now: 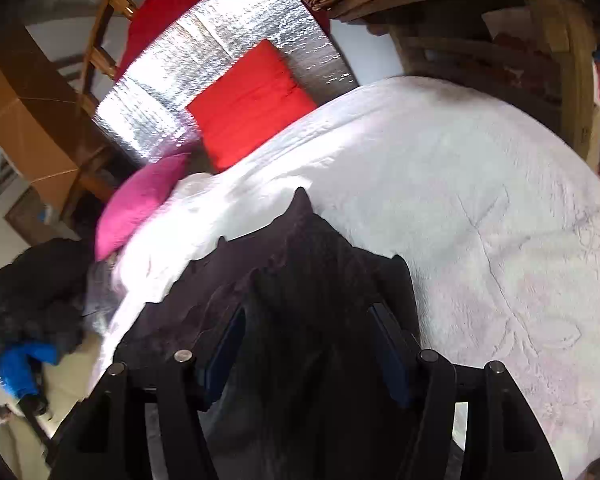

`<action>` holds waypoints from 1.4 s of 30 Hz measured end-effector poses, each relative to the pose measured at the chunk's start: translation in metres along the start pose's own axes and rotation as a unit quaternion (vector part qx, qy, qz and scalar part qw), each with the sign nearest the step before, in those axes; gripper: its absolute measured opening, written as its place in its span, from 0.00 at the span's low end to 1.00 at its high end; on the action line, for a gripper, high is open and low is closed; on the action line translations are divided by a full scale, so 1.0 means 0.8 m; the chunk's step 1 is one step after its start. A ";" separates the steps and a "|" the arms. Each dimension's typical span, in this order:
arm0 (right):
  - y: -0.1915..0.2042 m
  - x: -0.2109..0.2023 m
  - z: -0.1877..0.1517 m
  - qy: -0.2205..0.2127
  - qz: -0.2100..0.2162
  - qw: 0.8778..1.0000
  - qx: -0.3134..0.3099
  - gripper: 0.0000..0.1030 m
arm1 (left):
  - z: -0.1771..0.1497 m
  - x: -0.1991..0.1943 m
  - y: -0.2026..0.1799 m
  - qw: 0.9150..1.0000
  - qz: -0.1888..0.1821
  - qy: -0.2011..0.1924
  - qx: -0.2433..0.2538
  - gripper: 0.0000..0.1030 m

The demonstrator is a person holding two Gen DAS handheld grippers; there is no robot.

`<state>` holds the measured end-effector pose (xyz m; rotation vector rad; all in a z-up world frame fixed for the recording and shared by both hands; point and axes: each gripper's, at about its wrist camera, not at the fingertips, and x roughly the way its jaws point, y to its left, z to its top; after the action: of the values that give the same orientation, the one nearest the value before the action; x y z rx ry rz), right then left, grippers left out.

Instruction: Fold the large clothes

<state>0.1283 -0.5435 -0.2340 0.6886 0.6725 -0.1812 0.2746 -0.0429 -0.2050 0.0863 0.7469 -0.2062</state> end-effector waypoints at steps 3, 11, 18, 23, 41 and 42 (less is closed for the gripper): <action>-0.004 0.012 -0.006 0.032 0.004 0.999 -0.017 0.57 | -0.004 0.030 0.009 0.999 -0.007 0.048 -0.002 0.70; -0.018 0.048 -0.009 0.108 -0.002 0.994 0.013 0.47 | -0.014 0.061 -0.017 0.995 -0.011 0.096 0.039 0.70; -0.041 0.019 0.028 0.080 -0.004 0.997 0.021 0.69 | 0.024 0.076 0.023 0.985 -0.134 0.101 -0.041 0.71; -0.073 0.035 0.039 0.096 -0.016 0.994 0.047 0.69 | 0.034 0.102 0.027 0.963 -0.221 0.136 -0.070 0.71; -0.075 0.102 0.009 0.187 0.089 0.978 0.012 0.76 | 0.013 0.149 -0.041 0.932 -0.280 0.230 -0.024 0.83; -0.068 0.106 0.006 0.193 0.106 0.975 0.008 0.76 | 0.013 0.149 -0.045 0.929 -0.288 0.229 -0.029 0.83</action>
<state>0.1768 -0.5836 -0.3134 0.8158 0.9632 0.1488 0.3591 -0.0981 -0.2790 -0.1518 1.2364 -0.7430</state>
